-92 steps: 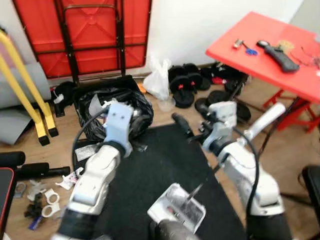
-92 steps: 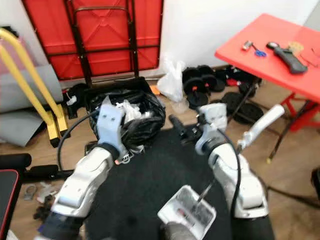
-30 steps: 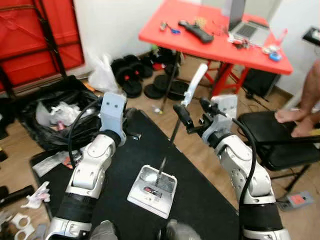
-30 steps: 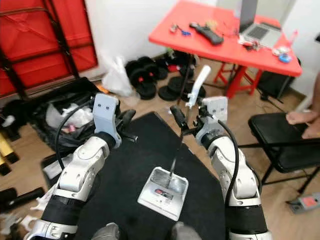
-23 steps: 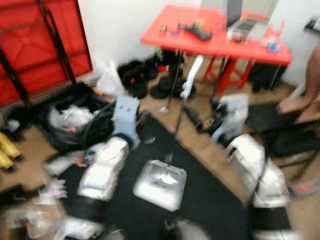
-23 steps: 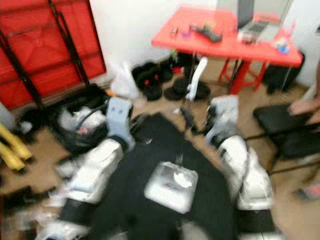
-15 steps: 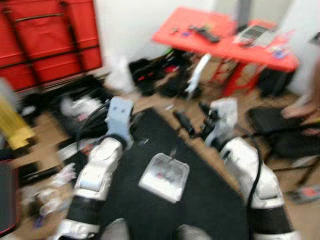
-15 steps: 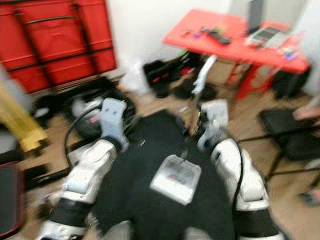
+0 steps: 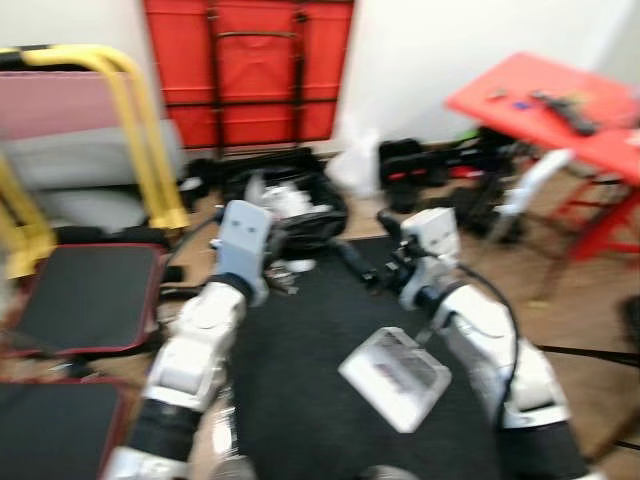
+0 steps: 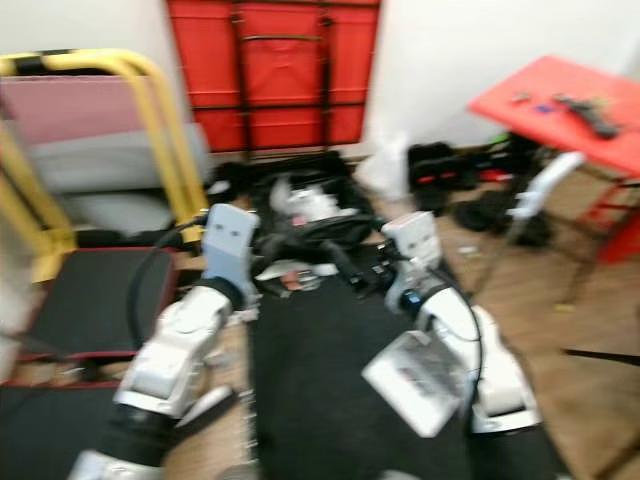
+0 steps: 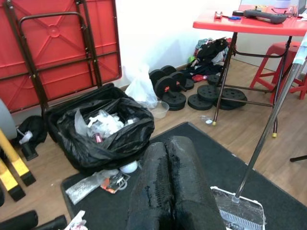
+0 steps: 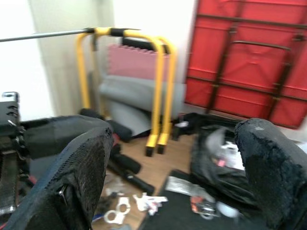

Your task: Sweep floor

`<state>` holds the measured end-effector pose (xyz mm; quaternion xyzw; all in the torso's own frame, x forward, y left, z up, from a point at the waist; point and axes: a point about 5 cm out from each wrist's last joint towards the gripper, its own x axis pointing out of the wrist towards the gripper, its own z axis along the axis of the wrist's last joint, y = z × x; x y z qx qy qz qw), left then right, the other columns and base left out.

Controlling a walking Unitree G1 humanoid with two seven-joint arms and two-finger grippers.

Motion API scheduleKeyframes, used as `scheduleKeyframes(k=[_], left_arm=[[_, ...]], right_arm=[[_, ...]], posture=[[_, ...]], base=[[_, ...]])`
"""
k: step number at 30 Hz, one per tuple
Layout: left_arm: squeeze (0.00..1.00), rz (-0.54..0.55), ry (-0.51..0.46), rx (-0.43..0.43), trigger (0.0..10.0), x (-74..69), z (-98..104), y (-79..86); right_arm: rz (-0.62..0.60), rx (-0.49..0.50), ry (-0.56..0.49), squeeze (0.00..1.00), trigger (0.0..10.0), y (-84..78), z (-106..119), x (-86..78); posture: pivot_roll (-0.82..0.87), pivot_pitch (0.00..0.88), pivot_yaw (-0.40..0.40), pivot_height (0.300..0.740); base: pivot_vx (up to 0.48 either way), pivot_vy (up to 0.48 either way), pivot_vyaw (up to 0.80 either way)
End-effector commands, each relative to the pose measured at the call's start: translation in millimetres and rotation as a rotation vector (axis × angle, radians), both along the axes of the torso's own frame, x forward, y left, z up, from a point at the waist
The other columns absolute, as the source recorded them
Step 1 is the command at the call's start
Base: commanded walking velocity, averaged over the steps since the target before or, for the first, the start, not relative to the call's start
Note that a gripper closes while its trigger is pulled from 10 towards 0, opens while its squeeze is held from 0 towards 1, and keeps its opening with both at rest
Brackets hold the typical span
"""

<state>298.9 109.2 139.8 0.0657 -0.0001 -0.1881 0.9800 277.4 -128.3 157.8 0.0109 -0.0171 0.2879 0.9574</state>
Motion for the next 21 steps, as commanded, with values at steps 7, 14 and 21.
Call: scheduleKeyframes(k=[7, 14, 21], left_arm=[[0.00, -0.038, -0.008, 0.038, 10.0, -1.4, 0.4, -4.1], [0.00, -0.067, -0.013, 0.064, 10.0, -3.2, -0.4, -7.8], [0.00, -0.072, -0.014, 0.067, 10.0, -3.4, -0.3, -8.6]], right_arm=[[-0.008, 0.003, -0.007, 0.00, 10.0, -2.5, -1.5, -1.1], [-0.028, 0.029, -0.006, 0.00, 10.0, -4.4, -0.6, 0.3], [-0.029, 0.034, -0.003, 0.00, 10.0, -4.3, -0.8, 0.8]], posture=[[-0.16, 0.029, -0.137, 0.740], [-0.16, 0.027, -0.134, 0.740], [-0.16, 0.029, -0.136, 0.740]], base=[[0.000, 0.000, 0.79], [0.000, -0.127, 0.00], [0.000, -0.306, 0.00]])
